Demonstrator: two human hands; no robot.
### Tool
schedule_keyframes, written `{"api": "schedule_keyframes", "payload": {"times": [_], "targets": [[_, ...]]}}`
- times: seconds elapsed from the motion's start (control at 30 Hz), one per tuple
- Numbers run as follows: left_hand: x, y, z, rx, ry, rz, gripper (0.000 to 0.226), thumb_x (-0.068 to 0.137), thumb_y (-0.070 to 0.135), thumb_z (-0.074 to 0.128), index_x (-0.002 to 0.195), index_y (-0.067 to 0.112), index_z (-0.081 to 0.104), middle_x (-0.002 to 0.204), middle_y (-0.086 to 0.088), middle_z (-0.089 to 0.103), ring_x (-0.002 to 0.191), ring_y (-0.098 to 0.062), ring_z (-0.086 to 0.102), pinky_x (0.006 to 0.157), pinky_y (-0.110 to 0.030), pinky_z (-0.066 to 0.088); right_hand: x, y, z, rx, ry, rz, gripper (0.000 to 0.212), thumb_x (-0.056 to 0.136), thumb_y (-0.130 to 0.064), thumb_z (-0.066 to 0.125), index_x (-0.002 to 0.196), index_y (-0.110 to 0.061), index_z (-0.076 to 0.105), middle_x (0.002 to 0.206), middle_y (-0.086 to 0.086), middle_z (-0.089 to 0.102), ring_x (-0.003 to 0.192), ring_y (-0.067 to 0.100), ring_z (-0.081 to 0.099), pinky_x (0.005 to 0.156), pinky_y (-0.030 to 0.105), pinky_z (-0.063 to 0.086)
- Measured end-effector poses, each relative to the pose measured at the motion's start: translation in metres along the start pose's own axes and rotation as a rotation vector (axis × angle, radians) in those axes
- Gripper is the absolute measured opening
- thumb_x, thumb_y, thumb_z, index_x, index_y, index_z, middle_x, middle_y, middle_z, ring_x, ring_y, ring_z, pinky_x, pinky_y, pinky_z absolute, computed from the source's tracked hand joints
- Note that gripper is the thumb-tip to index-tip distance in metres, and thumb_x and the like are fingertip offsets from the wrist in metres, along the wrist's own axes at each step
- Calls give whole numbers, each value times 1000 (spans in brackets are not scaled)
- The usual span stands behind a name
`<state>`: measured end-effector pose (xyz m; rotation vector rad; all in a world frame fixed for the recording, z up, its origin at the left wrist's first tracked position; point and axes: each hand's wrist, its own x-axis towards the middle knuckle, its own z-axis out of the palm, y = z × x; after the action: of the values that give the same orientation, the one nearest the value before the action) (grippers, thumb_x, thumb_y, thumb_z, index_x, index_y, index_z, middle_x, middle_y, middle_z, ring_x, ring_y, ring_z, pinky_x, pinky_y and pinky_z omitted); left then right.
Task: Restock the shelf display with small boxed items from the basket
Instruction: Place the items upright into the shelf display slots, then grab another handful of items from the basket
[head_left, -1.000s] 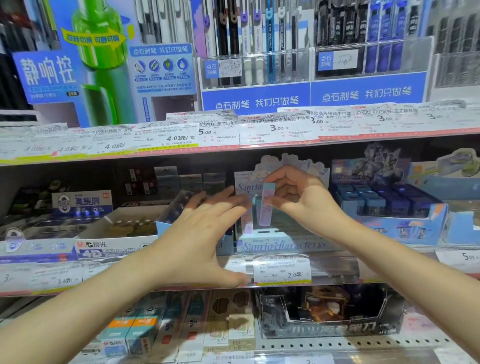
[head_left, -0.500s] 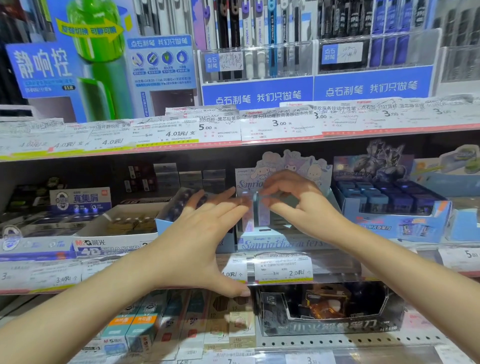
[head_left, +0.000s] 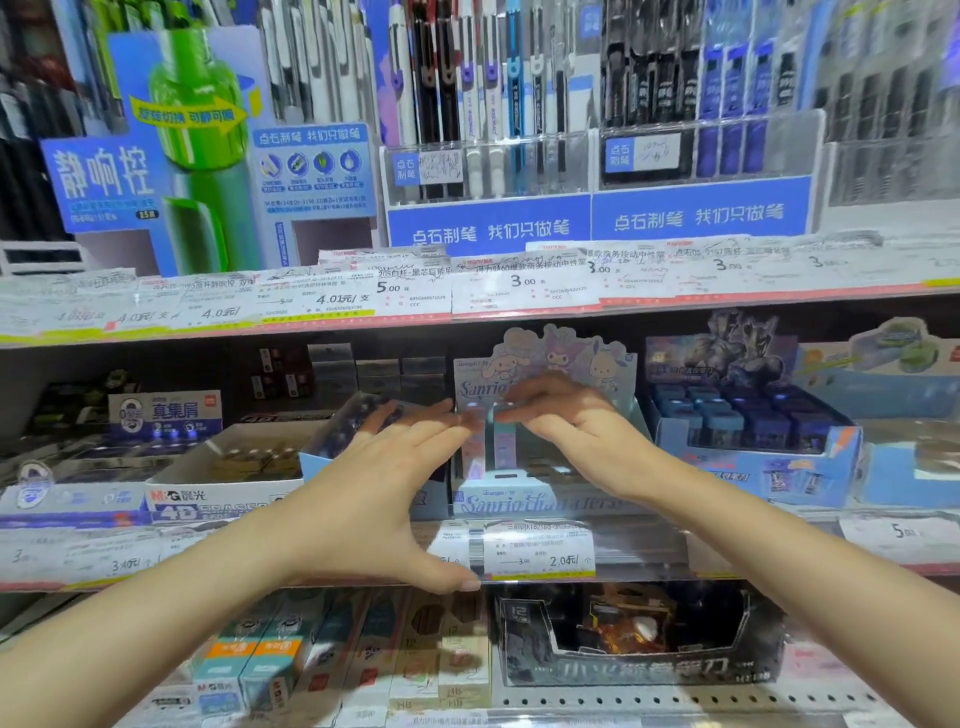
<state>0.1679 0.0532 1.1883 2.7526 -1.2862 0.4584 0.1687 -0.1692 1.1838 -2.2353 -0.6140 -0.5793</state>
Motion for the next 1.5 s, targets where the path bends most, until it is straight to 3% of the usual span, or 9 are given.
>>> {"api": "schedule_keyframes", "payload": {"times": [0.1,0.2,0.4,0.53,0.83,0.93,1.13,1.33,1.5], "targets": [[5,5,-1,-78,75,-13,102,55,77,51,142,29,31,134,14,42,127,-11,39,103,-28,29,-10,-2,-10,89,-62,29,30,94,-24,41,118,-23,58,121,-13,55,114,3,47,93,2,29],[3,15,5,-67,211,-31,88,64,72,50,136,22,42,134,4,49,124,-17,45,105,-40,34,-22,-4,-18,144,17,15,39,87,-31,45,125,-29,48,124,-17,51,114,-4,48,99,9,34],[-17,58,15,-128,435,-80,52,80,48,53,115,11,58,108,1,60,100,-12,53,88,-26,41,-71,-7,-34,246,100,-6,18,86,-14,57,104,-20,59,86,-5,61,83,22,59,78,33,48],[-31,89,26,-294,457,-196,40,78,47,51,101,15,61,82,2,65,74,-8,54,67,-16,41,-109,-5,-31,317,18,46,16,80,-24,57,97,-22,59,71,-6,56,59,29,49,61,42,46],[-91,116,108,-490,221,-314,34,75,51,50,86,21,63,54,11,56,54,-9,54,54,-19,40,-204,13,34,454,-171,257,24,74,-39,58,94,-27,58,64,1,55,57,20,43,56,30,37],[-116,111,152,-551,93,-345,35,73,52,50,85,21,63,52,11,53,51,-5,49,51,-17,36,-238,24,70,525,-179,418,12,84,-18,60,95,-25,59,57,-7,52,56,20,42,56,30,38],[-165,96,231,-640,-157,-378,33,73,57,52,80,25,59,51,8,50,46,-3,42,49,-24,33,-311,40,151,508,-182,619,15,90,-9,53,92,-21,61,70,19,62,55,18,51,55,31,47],[-217,104,339,-734,-319,-511,39,68,56,51,72,18,57,49,7,48,44,-4,41,47,-19,31,-396,83,229,433,-262,856,20,87,-1,53,75,-15,61,64,0,58,51,2,54,52,20,47],[-260,121,457,-802,-495,-593,34,79,25,69,60,32,41,50,8,40,45,-4,36,47,-20,26,-470,154,300,307,-457,993,9,85,-16,56,81,-14,64,71,1,64,60,7,61,64,31,56]]}}
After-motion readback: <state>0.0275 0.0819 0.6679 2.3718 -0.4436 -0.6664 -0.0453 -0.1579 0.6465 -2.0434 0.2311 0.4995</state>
